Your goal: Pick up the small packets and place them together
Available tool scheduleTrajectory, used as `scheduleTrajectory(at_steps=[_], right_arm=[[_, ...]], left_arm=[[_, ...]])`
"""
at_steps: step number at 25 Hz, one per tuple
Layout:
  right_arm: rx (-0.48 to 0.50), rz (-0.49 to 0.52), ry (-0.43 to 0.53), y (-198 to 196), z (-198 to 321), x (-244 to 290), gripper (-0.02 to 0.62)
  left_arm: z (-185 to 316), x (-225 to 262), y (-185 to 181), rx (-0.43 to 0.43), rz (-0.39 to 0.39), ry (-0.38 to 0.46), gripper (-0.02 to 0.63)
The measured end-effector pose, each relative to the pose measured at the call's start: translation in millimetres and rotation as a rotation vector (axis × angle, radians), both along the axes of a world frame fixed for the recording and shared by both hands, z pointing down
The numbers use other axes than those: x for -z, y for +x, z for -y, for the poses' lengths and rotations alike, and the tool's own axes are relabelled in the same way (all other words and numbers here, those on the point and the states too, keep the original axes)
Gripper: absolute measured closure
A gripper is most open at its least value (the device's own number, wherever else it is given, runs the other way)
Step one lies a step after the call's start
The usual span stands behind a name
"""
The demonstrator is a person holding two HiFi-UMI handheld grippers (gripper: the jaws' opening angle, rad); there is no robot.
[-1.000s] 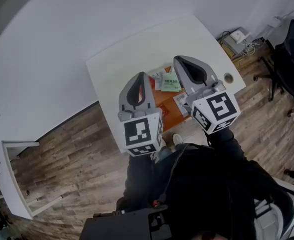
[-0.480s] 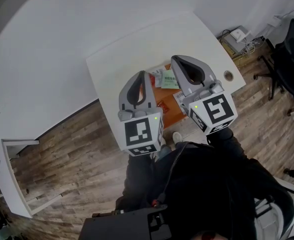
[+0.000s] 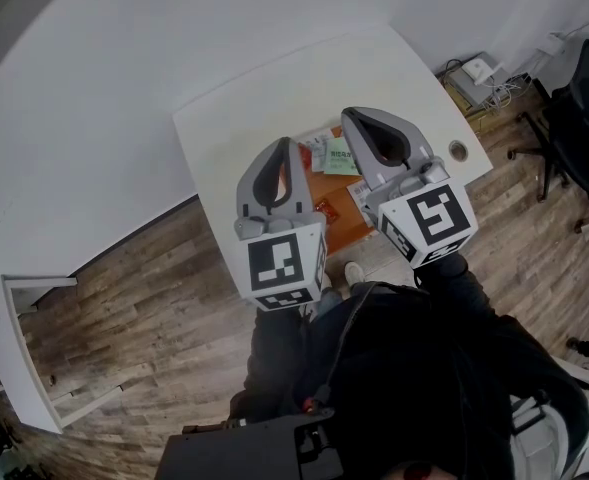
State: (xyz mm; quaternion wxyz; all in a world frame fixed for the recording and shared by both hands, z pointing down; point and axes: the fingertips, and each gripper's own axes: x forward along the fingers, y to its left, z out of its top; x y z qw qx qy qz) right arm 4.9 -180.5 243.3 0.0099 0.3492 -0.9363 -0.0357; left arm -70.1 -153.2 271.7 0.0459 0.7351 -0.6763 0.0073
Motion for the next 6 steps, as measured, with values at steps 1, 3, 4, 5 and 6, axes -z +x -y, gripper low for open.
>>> scheduleTrajectory(at_steps=[1,3,4,5,6], right_arm=[[0.0,0.0,0.001,-0.6,0.1,0.1,0.595],[-0.002,-0.002,0.002,-2.3,0.9,-0.2,0.595],[-0.002,-0.002,0.002,-3.1,1.4,-0.3,0.595],[-0.002,-0.001,0.001,-4.0,1.8,-0.4,0.595],[-0.003,0.0,0.0,-4.8,2.3,-0.4,0.595]], left_arm=[[0.3,0.2,-0.7,0.0,-0.001,0.001,0.609],[0.9,-0.7,-3.0,0.0,-0.003,-0.002,0.609],[1.3,-0.7,-4.1,0.0,-0.003,-0.001,0.609],[1.8,-0.1,-5.1,-0.001,-0.003,0.0,0.609],[2.3,0.6,-6.2,-0.001,-0.004,0.003,0.609]])
